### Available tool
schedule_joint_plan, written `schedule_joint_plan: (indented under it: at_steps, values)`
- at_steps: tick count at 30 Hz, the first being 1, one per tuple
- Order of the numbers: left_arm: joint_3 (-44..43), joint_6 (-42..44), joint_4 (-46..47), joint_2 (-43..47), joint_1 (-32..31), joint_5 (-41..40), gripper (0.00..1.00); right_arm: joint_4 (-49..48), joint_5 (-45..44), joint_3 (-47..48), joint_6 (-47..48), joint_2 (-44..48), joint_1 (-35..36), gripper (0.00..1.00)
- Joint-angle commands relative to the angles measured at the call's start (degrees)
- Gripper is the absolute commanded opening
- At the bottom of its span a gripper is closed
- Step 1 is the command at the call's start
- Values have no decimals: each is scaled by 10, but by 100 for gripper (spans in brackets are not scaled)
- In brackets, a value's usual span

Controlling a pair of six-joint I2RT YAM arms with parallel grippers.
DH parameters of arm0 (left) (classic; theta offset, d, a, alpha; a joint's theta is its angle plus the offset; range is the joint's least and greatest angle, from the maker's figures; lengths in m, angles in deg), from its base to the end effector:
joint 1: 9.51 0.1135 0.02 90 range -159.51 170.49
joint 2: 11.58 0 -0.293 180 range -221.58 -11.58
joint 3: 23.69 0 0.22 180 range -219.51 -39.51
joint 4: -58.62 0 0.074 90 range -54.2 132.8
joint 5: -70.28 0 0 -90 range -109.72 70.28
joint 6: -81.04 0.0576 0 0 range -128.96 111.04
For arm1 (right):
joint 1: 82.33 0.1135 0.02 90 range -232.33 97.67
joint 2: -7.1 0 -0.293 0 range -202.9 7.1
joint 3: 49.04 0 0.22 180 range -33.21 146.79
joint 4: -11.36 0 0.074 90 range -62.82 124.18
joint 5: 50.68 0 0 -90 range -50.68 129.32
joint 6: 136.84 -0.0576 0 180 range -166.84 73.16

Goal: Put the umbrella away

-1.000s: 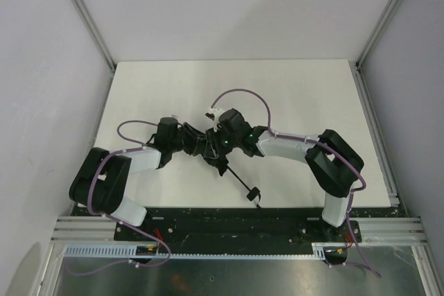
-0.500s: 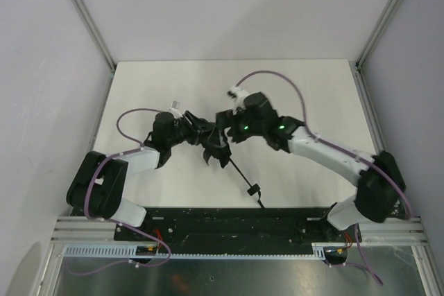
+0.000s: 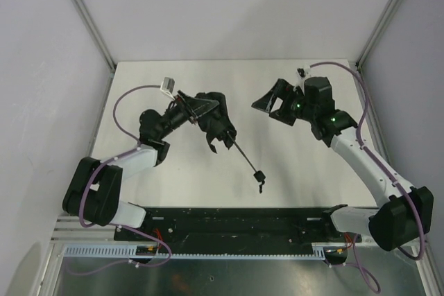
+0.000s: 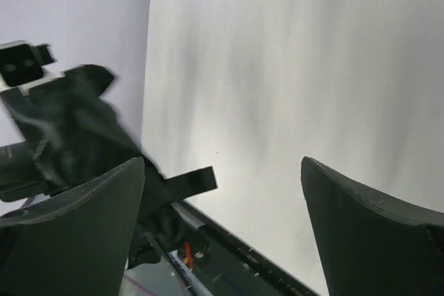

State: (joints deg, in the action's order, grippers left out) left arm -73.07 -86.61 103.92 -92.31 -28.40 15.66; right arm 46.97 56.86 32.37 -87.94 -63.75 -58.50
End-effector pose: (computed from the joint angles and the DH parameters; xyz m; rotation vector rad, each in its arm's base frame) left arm 0.2523 -0.1216 0.3174 -0.2045 1.6212 -1.7652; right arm 0.2280 0.1197 0.3760 0.1130 2.1376 1.0051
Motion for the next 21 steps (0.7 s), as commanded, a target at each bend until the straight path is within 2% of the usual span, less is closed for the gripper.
schedule_joint_plan:
  at_steps: [1, 3, 6, 11, 16, 21]
  values:
    - [-53, -96, 223, 1, 2, 20, 0, -112, 153, -78, -150, -15, -23, 93]
    - [-64, -102, 235, 4, 2, 16, 0, -197, 187, -119, -231, -18, -18, 88]
    - [-80, -105, 239, 10, 2, 10, 0, -310, 196, -177, -370, -22, -1, 85]
    - [-96, -109, 243, 14, 1, 1, 0, -470, 125, -246, -570, -23, 91, 81]
    - [-105, -123, 253, 16, 0, -13, 0, -636, 69, -289, -704, -70, 164, 81]
    - [-118, -136, 260, 20, -2, -23, 0, -756, 30, -301, -778, -132, 209, 78]
